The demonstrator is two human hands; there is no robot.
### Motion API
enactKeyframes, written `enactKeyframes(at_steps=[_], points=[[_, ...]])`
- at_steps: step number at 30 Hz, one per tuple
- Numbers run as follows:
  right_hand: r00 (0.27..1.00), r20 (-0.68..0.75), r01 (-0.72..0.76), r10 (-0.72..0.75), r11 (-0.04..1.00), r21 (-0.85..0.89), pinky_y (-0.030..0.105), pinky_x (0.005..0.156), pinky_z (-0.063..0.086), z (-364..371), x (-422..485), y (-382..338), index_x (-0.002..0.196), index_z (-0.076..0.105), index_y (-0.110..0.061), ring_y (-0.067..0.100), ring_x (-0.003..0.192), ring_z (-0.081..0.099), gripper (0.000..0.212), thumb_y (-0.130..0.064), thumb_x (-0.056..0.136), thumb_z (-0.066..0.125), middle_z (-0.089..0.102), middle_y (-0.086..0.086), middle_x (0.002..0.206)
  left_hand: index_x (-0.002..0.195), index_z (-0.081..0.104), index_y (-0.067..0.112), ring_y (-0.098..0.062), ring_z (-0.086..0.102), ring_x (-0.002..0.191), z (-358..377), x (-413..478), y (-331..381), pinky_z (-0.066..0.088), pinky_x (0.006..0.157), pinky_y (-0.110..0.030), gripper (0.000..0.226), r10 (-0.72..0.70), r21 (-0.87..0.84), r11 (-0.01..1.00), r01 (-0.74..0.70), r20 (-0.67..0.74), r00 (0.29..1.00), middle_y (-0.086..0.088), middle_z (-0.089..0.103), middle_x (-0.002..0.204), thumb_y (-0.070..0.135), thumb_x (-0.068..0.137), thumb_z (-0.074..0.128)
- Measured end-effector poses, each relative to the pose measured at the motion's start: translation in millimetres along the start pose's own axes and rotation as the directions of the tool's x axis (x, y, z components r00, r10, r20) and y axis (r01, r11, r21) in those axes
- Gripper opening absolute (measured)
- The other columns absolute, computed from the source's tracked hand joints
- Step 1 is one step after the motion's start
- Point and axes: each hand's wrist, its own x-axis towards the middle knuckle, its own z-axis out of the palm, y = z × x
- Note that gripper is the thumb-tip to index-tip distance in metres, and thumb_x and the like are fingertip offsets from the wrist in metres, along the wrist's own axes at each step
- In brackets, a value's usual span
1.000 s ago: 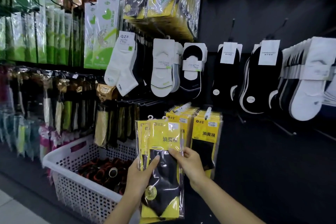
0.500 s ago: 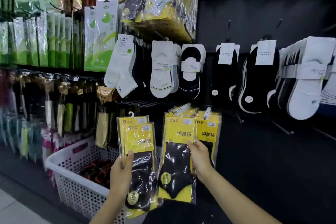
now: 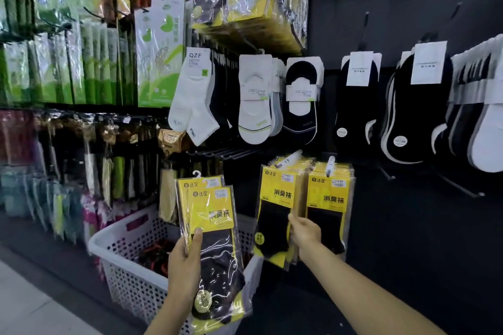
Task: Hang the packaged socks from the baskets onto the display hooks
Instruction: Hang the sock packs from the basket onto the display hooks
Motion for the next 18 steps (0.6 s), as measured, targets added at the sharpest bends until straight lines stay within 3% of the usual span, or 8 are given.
enactKeyframes(at_steps=[3,5,6,7,9,12,16,18], points=[[0.999,-0.027,-0.027,0.027,1.000,-0.015,0.041,0.090,0.051,-14,-5,17,0.107,0.065,0.000,0.026,0.092,0.058,0.022,-0.017,0.094,0.059,0.062,0.011,0.094,0.143,0.032,0.003,-0.029,0.038,0.133,6,-2,-4,0.029,0.108,-0.042,0.075,-0.015,0.000,1.000,0.015,0.011,1.000,-0.014,0.040,0.145,0.053,0.089,0.047],[1.000,0.003,-0.023,0.023,1.000,-0.008,0.040,0.090,0.052,-25,-11,22,0.105,0.065,-0.002,0.022,0.087,0.058,0.019,-0.017,0.094,0.058,0.061,0.009,0.091,0.115,0.056,0.000,-0.029,0.056,0.101,14,-8,-2,0.043,0.089,-0.039,0.063,-0.029,0.009,1.000,0.029,0.025,0.999,-0.016,0.062,0.107,0.056,0.085,0.049],[0.999,0.047,-0.014,0.013,1.000,0.006,0.041,0.091,0.052,-29,-17,22,0.104,0.064,-0.003,0.021,0.087,0.058,0.019,-0.018,0.095,0.057,0.062,0.008,0.091,0.086,0.057,0.007,-0.022,0.054,0.075,18,-13,1,0.043,0.072,-0.034,0.051,-0.033,-0.003,0.999,0.033,0.048,0.998,-0.006,0.057,0.077,0.057,0.081,0.050],[0.994,0.106,-0.001,-0.001,1.000,0.022,0.040,0.091,0.051,-33,-23,21,0.104,0.063,-0.005,0.020,0.088,0.059,0.018,-0.019,0.095,0.056,0.063,0.008,0.092,0.070,0.044,0.013,-0.014,0.041,0.059,24,-17,2,0.036,0.060,-0.029,0.046,-0.034,-0.019,0.999,0.035,0.072,0.997,0.002,0.042,0.062,0.057,0.080,0.051],[0.971,0.238,0.024,-0.033,0.999,0.041,0.035,0.088,0.053,-39,-37,16,0.102,0.062,-0.010,0.019,0.092,0.063,0.017,-0.024,0.095,0.056,0.066,0.005,0.099,0.065,0.033,0.016,-0.010,0.029,0.055,38,-25,4,0.030,0.055,-0.025,0.044,-0.051,-0.023,0.998,0.054,0.113,0.992,0.004,0.029,0.061,0.049,0.085,0.055],[0.932,0.348,0.114,-0.098,0.993,-0.024,0.026,0.079,0.053,-47,-53,10,0.100,0.066,-0.014,0.016,0.091,0.064,0.022,-0.033,0.092,0.059,0.068,0.000,0.097,0.069,0.050,0.016,-0.011,0.042,0.061,63,-38,6,0.038,0.060,-0.025,0.033,-0.064,-0.045,0.996,0.073,0.176,0.982,0.003,0.043,0.064,0.042,0.087,0.059],[0.943,0.267,0.237,-0.199,0.964,-0.119,0.030,0.085,0.047,-68,-57,5,0.091,0.065,-0.008,0.018,0.087,0.063,0.022,-0.030,0.088,0.066,0.070,0.003,0.090,0.084,0.068,0.012,-0.011,0.065,0.073,89,-53,14,0.050,0.069,-0.025,0.021,0.001,-0.077,0.997,0.019,0.252,0.968,0.000,0.069,0.074,0.033,0.084,0.067],[0.954,0.213,0.229,-0.209,0.971,-0.074,0.027,0.077,0.045,-82,-52,4,0.085,0.060,-0.008,0.016,0.080,0.060,0.019,-0.025,0.089,0.065,0.066,0.005,0.083,0.071,0.062,0.016,0.001,0.059,0.057,95,-56,17,0.046,0.056,-0.013,0.022,0.030,-0.087,0.996,-0.007,0.270,0.962,0.009,0.064,0.059,0.030,0.089,0.062]])
